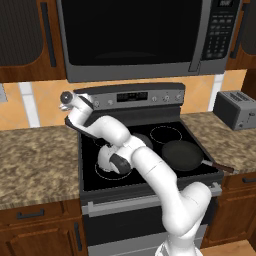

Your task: Pick the kettle from the counter and place it on a stove burner. Then turn the burner on.

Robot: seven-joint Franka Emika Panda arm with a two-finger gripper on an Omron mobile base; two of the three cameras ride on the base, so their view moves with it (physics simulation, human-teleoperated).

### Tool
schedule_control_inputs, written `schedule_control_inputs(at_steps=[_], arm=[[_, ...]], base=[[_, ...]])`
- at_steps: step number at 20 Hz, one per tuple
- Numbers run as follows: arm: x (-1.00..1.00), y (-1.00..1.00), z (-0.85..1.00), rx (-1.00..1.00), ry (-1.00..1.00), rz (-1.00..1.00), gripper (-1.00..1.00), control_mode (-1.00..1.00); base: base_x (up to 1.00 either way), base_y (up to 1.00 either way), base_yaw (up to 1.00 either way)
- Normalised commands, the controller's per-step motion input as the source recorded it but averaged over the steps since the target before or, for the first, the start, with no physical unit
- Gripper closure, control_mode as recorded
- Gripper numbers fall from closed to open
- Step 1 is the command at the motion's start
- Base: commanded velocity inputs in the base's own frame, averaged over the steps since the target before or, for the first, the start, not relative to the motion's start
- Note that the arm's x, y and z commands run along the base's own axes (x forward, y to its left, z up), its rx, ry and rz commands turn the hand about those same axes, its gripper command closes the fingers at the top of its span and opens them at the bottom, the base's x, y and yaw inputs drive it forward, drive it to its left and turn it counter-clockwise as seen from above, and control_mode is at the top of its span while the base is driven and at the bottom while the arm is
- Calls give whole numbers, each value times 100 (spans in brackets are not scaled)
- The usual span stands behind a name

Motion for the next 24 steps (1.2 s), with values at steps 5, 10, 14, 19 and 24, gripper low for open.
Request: schedule_control_inputs(at_steps=[5,10,14,19,24], arm=[[0,-12,1,0,0,0,-100,-100],[1,-10,0,0,-2,0,-100,-100],[6,0,0,0,0,0,-100,-100],[5,0,0,0,0,0,100,-100],[0,0,0,0,0,0,100,-100]], base=[[0,0,0],[0,0,0],[0,0,0],[0,0,0],[0,0,0]])
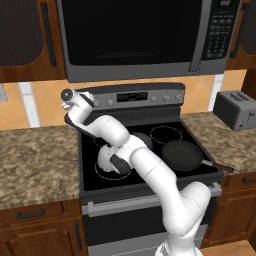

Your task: Pick the kettle from the counter and place it on a stove burner. Then turn the burner on.

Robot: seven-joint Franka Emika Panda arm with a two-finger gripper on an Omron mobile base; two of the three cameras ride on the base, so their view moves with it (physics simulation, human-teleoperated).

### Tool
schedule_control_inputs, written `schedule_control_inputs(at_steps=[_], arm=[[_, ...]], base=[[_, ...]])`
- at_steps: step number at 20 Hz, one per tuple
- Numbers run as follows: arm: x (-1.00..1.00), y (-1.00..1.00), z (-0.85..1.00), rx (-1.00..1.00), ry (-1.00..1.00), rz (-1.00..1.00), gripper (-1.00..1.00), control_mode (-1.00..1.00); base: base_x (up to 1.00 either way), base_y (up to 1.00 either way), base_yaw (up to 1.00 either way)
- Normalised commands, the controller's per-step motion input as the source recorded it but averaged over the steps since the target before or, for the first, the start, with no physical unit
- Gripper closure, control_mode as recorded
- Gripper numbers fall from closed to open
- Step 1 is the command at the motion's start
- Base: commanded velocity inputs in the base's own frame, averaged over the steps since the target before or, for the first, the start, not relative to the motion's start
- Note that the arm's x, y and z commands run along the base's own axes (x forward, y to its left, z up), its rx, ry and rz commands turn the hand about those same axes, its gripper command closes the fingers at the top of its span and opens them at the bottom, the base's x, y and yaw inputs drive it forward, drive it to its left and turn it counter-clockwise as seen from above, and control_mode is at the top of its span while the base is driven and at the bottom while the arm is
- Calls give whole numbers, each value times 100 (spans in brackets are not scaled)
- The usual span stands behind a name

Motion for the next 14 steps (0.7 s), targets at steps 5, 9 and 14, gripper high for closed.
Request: schedule_control_inputs(at_steps=[5,9,14], arm=[[0,0,0,0,0,0,100,-100],[0,2,0,-7,0,8,100,-100],[0,19,0,-21,0,15,100,-100]], base=[[0,0,0],[0,0,0],[0,0,0]])
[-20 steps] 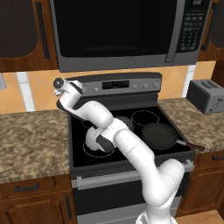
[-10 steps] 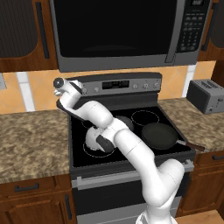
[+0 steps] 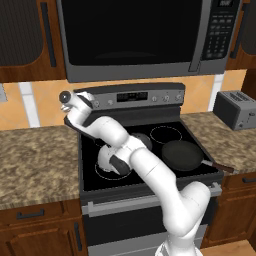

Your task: Pick the kettle from the counter and place it on a stove burner. Then turn the burner on.

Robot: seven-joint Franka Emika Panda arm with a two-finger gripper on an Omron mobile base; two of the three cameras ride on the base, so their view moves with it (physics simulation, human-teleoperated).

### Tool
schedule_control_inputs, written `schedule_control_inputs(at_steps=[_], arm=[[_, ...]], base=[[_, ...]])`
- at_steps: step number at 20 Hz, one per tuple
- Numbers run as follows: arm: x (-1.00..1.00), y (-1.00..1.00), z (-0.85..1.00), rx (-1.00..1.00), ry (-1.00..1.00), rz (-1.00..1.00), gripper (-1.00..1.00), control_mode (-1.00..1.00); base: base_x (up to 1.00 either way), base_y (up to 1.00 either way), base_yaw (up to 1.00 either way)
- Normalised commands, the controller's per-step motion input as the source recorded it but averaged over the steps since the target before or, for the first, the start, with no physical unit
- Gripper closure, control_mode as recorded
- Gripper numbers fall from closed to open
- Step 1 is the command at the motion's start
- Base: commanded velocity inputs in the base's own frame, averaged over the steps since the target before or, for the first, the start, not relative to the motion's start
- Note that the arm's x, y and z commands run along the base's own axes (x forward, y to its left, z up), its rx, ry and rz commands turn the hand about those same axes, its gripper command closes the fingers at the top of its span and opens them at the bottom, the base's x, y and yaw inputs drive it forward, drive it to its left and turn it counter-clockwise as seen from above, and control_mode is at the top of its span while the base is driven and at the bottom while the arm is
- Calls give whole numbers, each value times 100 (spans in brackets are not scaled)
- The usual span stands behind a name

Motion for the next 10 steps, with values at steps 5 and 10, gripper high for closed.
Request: schedule_control_inputs(at_steps=[5,10], arm=[[0,18,0,-22,0,15,100,-100],[0,4,0,-19,0,16,100,-100]], base=[[0,0,0],[0,0,0]])
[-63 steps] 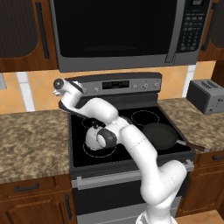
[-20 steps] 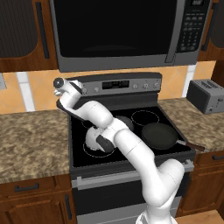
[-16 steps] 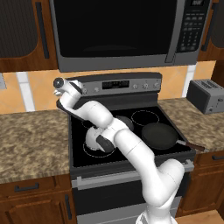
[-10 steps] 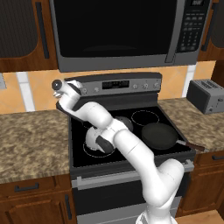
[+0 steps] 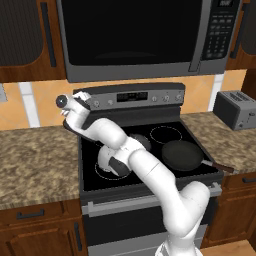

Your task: Pick the kettle from the counter and place it on a stove burner. Then turn the burner on.

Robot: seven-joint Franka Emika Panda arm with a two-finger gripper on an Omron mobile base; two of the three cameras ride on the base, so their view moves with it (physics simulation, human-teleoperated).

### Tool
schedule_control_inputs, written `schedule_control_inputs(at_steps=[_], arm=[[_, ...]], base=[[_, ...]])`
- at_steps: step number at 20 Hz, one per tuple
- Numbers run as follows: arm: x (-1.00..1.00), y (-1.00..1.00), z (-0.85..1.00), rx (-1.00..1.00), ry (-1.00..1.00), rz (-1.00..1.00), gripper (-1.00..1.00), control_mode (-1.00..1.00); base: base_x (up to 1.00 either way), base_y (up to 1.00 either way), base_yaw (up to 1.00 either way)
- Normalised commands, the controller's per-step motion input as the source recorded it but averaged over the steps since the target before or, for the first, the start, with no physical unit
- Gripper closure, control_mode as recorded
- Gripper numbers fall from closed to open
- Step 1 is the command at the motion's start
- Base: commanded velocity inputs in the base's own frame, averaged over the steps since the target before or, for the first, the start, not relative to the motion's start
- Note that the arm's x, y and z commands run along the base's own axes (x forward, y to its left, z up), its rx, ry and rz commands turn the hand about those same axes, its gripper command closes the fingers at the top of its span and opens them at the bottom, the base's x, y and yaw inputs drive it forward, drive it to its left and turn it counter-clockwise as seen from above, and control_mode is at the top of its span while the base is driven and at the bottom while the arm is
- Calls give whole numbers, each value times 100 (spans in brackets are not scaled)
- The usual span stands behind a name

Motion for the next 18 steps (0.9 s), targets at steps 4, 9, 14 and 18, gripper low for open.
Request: schedule_control_inputs(at_steps=[4,9,14,18], arm=[[0,0,0,-18,0,20,100,-100],[0,0,-1,-16,0,21,100,-100],[-19,1,0,0,-9,0,100,-100],[-55,0,0,0,-23,0,-100,-100]], base=[[0,0,0],[0,0,0],[0,0,0],[0,0,0]])
